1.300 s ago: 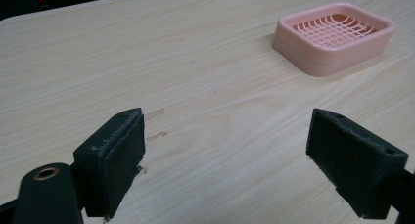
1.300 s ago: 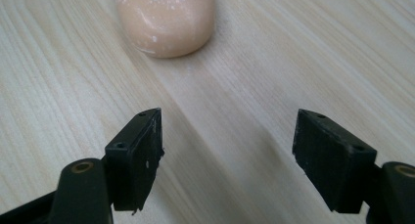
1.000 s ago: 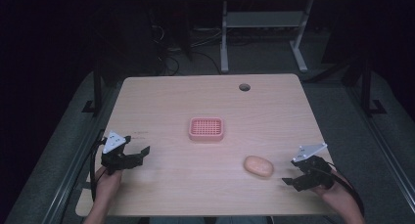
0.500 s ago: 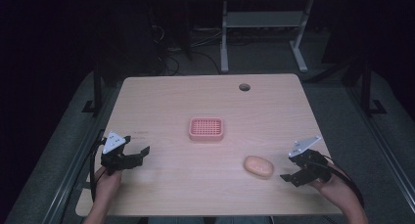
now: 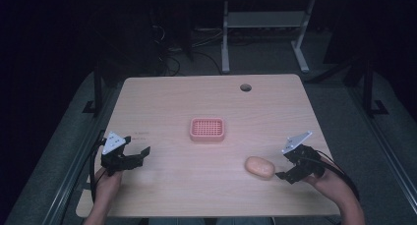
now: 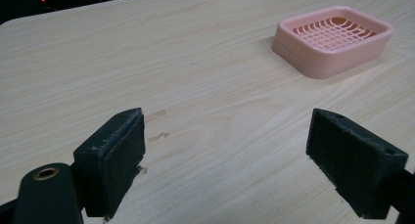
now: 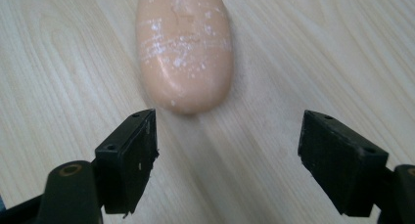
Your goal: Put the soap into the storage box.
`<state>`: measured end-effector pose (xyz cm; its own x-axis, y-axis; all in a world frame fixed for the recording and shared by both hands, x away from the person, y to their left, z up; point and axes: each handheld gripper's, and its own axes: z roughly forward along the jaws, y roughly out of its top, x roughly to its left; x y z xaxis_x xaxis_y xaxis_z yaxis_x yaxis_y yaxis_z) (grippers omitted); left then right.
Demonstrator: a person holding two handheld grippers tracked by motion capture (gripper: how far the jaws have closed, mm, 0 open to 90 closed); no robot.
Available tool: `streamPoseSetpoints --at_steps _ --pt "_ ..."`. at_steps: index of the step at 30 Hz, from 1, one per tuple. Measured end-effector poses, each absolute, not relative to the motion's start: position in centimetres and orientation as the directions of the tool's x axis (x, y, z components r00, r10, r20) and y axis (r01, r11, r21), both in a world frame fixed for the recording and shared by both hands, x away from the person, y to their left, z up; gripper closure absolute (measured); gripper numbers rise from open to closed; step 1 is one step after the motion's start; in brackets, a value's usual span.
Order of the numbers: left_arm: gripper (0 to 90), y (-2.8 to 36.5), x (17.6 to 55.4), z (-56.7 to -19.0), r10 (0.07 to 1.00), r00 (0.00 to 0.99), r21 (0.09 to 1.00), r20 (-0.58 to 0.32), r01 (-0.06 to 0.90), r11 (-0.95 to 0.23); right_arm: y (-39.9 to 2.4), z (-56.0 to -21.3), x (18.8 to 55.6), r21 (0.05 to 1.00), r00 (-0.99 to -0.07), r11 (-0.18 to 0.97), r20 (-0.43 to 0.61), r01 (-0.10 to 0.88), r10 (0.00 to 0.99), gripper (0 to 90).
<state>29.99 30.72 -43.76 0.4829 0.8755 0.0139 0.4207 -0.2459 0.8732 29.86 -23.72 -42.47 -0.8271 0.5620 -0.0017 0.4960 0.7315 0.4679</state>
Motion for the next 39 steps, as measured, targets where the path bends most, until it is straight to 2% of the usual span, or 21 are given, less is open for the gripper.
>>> streamPoseSetpoints --at_steps 7,39 --pt "14.2 30.8 30.0 -43.8 0.876 0.482 0.874 0.012 0.421 -0.243 -22.8 -42.7 30.2 0.452 -0.851 0.766 -0.030 0.456 0.524 22.1" --pt "14.2 30.7 30.0 -43.7 0.874 0.486 0.870 0.013 0.425 -0.249 -18.5 -43.8 31.4 0.404 -0.893 0.827 -0.049 0.391 0.447 22.7"
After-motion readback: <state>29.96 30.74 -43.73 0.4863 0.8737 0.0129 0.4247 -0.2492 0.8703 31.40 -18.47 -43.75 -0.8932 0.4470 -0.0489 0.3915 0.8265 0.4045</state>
